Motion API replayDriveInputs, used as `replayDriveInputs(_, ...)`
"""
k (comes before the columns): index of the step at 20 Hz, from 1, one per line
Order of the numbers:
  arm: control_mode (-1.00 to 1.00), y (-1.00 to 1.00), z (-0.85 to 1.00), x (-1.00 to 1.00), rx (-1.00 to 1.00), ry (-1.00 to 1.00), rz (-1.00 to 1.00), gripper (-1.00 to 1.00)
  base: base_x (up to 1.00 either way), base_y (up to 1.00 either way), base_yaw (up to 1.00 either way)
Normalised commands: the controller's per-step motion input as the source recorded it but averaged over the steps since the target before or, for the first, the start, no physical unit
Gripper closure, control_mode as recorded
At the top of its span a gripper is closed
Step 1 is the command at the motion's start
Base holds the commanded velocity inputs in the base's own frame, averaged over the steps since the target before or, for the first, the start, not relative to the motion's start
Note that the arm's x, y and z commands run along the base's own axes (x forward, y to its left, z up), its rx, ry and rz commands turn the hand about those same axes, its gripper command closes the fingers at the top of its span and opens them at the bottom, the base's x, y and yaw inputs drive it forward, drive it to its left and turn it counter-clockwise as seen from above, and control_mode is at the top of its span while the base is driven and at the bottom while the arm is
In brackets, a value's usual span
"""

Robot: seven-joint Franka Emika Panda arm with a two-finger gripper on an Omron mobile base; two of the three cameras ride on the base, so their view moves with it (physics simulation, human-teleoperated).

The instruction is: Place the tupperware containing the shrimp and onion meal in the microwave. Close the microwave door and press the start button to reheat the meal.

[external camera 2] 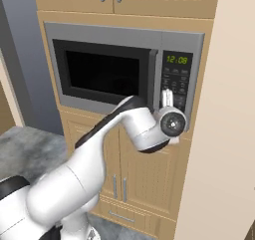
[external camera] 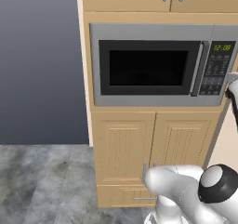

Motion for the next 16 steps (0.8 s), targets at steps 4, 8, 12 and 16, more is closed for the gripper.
replayDriveInputs(4, -1.0, -0.2, -0.33, 0.33, 0.16, -0.01, 0.0, 1.0, 0.0, 0.0, 0.0)
replayDriveInputs(8, -1.0, -0.06, -0.31, 0.37, 0.14, -0.06, 0.0, 1.0, 0.0, 0.0, 0.0)
replayDriveInputs(12, -1.0, -0.1, -0.18, 0.33, 0.13, -0.12, -0.01, 1.0, 0.0, 0.0, 0.0)
replayDriveInputs(16, -1.0, -0.18, -0.08, 0.27, 0.12, -0.16, -0.05, 1.0, 0.0, 0.0, 0.0)
